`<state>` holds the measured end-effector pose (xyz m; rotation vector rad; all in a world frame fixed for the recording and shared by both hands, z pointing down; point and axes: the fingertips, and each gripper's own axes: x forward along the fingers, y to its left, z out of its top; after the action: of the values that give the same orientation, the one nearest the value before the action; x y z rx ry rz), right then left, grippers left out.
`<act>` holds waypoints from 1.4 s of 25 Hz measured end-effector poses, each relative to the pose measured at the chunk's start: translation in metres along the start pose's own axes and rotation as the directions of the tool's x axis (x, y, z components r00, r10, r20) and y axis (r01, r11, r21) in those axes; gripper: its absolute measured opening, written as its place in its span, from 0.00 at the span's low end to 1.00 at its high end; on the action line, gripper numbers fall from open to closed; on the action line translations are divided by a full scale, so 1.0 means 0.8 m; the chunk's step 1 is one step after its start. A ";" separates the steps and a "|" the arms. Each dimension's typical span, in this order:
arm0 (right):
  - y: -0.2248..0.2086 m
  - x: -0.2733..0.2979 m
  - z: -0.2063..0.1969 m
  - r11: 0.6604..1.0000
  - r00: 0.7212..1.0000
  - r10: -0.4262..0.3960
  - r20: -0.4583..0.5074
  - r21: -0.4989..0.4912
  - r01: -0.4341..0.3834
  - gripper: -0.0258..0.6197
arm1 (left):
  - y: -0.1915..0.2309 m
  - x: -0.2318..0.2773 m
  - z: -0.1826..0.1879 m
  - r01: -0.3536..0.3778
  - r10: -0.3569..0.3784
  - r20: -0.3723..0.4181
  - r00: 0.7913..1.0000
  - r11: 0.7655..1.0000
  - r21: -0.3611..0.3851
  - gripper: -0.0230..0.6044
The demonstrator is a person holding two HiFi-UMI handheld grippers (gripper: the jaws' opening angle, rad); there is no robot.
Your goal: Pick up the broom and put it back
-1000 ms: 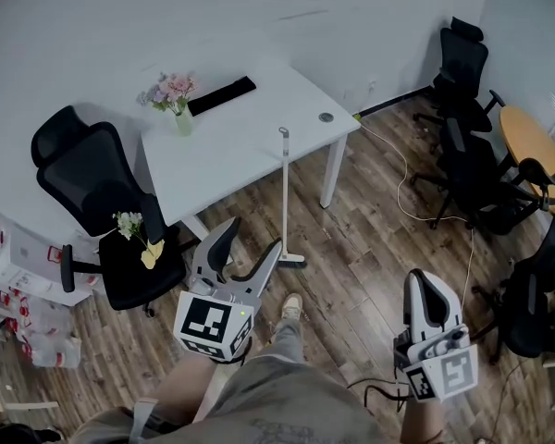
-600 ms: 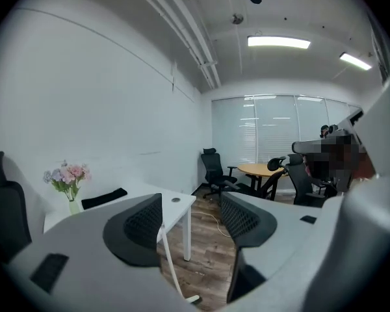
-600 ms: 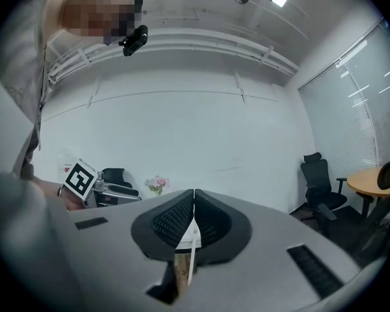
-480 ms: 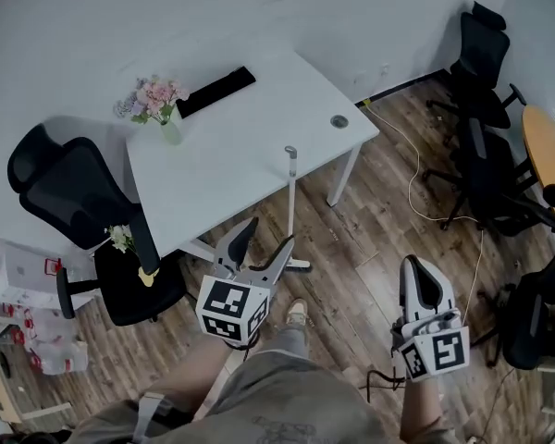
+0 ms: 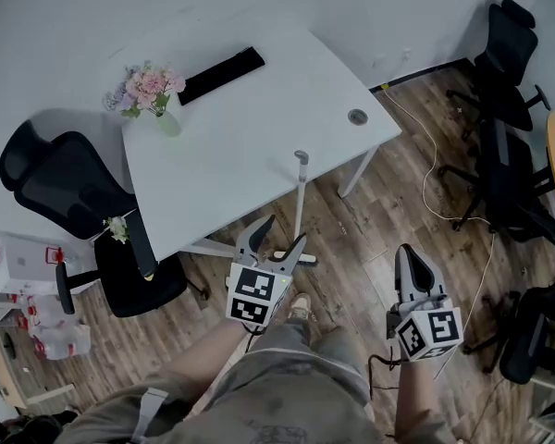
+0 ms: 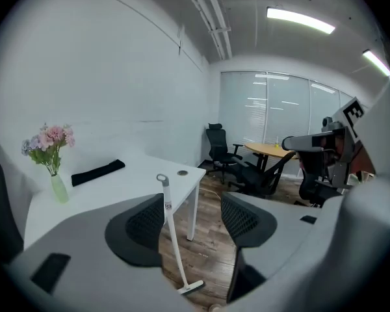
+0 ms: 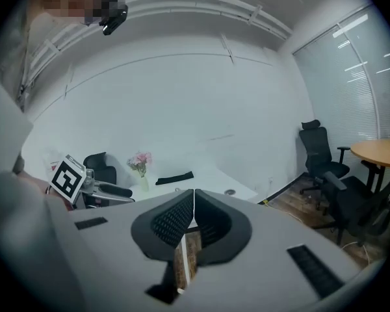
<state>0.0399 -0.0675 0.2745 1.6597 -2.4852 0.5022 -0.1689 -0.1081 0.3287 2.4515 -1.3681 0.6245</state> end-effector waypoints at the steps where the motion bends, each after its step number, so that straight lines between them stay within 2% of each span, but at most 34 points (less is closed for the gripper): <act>1: -0.002 0.006 -0.004 1.000 1.000 0.013 0.006 0.015 -0.013 0.09 | 0.002 0.007 -0.009 -0.005 0.005 -0.014 1.000 1.000 -0.008 0.50; 4: -0.011 0.022 -0.016 0.997 0.998 0.053 0.025 0.053 -0.054 0.09 | 0.008 0.029 -0.034 -0.022 0.020 -0.060 0.998 0.999 -0.028 0.50; 8: -0.024 0.046 -0.048 0.997 0.997 0.079 -0.014 0.026 -0.078 0.09 | 0.014 0.056 -0.068 -0.058 0.052 -0.098 0.994 0.997 -0.054 0.50; 14: -0.057 0.077 -0.103 0.995 0.994 0.091 -0.053 0.047 -0.089 0.09 | 0.018 0.109 -0.130 -0.138 0.135 -0.125 0.983 0.990 -0.013 0.50; 22: -0.096 0.112 -0.186 0.990 0.981 0.116 -0.155 0.096 -0.102 0.09 | 0.041 0.186 -0.220 -0.185 0.174 -0.197 0.965 0.982 -0.039 0.50; 31: -0.112 0.156 -0.253 0.986 0.965 0.159 -0.206 0.089 -0.143 0.09 | 0.061 0.259 -0.299 -0.179 0.164 -0.241 0.957 0.983 -0.043 0.50; 35: -0.120 0.170 -0.274 0.984 0.963 0.164 -0.212 0.107 -0.144 0.09 | 0.068 0.285 -0.316 -0.159 0.148 -0.224 0.963 0.987 -0.030 0.50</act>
<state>0.0545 -0.1473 0.5378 1.3589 -2.4696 0.7816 -0.1699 -0.1972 0.6621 2.1768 -1.4721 0.8611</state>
